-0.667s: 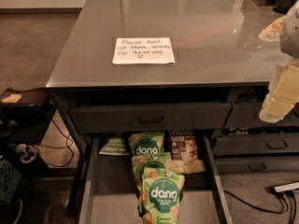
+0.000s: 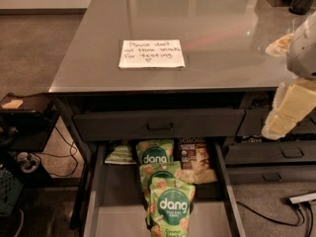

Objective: Pick green jalapeno chip bag from middle drawer and place on counter

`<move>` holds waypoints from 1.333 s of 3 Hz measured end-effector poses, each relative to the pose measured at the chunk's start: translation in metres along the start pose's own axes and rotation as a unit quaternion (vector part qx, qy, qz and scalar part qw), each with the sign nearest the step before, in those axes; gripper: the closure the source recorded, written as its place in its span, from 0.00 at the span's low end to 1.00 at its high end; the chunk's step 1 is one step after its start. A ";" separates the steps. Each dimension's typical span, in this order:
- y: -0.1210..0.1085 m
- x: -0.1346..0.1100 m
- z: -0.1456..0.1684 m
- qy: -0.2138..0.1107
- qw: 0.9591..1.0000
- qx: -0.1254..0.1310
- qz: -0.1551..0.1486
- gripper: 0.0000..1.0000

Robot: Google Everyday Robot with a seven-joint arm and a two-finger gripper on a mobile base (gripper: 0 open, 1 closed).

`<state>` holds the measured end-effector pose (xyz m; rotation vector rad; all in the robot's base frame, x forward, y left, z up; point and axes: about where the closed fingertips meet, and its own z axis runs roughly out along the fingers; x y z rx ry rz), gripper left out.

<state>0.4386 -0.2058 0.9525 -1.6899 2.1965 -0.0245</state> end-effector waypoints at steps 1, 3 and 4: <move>0.014 -0.010 0.034 -0.051 0.998 -0.003 0.019 0.00; 0.043 -0.054 0.115 -0.128 0.991 -0.007 0.026 0.00; 0.064 -0.077 0.171 -0.150 0.988 -0.026 0.018 0.00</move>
Offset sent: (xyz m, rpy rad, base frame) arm 0.0086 0.0846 -0.1126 0.3097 -0.0560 -0.0066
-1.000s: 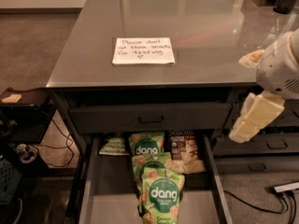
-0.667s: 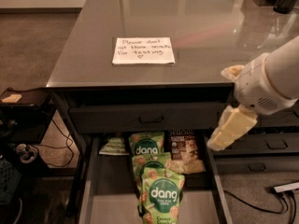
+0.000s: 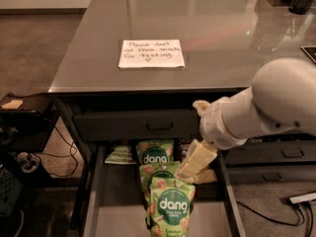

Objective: Pick green jalapeno chip bag from middle drawer and place on counter

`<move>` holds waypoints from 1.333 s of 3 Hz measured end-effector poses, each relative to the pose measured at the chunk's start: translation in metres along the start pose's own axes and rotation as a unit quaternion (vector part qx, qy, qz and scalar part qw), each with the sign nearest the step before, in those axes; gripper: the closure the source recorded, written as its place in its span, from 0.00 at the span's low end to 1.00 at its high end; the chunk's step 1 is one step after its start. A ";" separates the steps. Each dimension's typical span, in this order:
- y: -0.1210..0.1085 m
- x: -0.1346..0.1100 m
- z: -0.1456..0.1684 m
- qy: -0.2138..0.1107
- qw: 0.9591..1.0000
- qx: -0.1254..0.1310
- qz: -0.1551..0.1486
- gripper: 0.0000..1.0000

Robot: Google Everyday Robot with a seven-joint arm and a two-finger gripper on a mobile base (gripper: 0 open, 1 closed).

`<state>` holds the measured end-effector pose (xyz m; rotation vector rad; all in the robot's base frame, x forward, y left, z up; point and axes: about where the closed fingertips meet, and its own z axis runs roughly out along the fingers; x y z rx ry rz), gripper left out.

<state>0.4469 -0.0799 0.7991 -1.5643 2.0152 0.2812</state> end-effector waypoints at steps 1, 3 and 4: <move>0.022 0.011 0.069 -0.002 0.999 -0.051 0.007 0.00; 0.048 0.030 0.158 0.005 0.992 -0.120 0.032 0.00; 0.051 0.028 0.164 -0.007 0.992 -0.120 0.034 0.00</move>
Offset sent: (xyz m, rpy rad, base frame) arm -0.0005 0.0790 -0.1890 0.0579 0.2890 0.0843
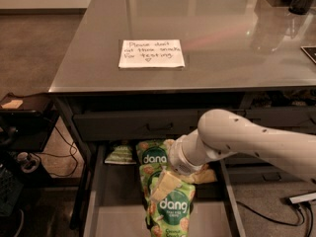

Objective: Pick green jalapeno chip bag from middle drawer and place on counter

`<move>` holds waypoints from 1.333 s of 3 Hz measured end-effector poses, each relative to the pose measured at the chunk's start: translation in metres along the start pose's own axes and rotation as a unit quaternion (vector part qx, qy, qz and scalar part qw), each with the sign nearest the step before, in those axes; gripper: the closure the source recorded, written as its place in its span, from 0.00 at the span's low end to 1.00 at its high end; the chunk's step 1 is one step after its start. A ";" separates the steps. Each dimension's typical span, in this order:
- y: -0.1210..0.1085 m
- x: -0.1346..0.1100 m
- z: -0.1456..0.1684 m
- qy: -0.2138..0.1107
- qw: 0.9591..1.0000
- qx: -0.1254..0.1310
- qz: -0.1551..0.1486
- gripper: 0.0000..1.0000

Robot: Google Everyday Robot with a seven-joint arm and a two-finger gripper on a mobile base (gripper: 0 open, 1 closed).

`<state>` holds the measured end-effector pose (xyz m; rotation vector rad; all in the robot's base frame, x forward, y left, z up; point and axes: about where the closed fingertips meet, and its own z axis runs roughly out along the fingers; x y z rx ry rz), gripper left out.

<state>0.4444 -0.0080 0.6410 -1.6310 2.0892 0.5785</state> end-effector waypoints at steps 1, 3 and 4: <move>0.007 -0.007 0.030 -0.062 0.998 -0.004 0.005 0.00; 0.034 -0.077 0.133 -0.176 0.984 -0.010 -0.037 0.00; 0.016 -0.110 0.175 -0.183 0.981 0.028 -0.058 0.00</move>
Offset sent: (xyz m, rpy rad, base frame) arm 0.0272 0.1738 -0.0648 0.4864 -0.2417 -0.0392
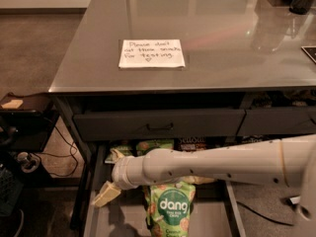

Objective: Pick green jalapeno chip bag from middle drawer and place on counter

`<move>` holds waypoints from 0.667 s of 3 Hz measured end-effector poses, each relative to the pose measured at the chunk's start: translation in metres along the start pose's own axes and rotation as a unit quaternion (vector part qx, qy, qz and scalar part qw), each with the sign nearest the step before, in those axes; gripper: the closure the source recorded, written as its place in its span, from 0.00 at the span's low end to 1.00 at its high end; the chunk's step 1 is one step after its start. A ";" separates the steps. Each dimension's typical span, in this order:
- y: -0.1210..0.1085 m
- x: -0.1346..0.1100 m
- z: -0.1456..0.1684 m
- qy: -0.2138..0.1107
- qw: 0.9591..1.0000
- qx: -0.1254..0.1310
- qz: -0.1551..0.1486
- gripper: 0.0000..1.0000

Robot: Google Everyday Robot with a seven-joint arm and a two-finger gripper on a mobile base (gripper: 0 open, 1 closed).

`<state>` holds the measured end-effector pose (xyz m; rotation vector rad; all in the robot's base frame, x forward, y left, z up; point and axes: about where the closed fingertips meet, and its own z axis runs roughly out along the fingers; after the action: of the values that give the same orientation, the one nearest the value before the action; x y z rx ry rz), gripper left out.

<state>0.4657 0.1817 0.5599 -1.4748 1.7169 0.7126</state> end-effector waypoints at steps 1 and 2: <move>-0.001 -0.019 0.024 -0.008 1.000 0.008 -0.020 0.00; 0.002 -0.014 0.019 0.012 0.999 0.014 -0.043 0.00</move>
Offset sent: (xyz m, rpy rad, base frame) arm 0.0277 -0.0234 -0.0340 -0.2456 -0.1790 0.0083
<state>0.4677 0.2050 0.5606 -1.5335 1.6636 0.6246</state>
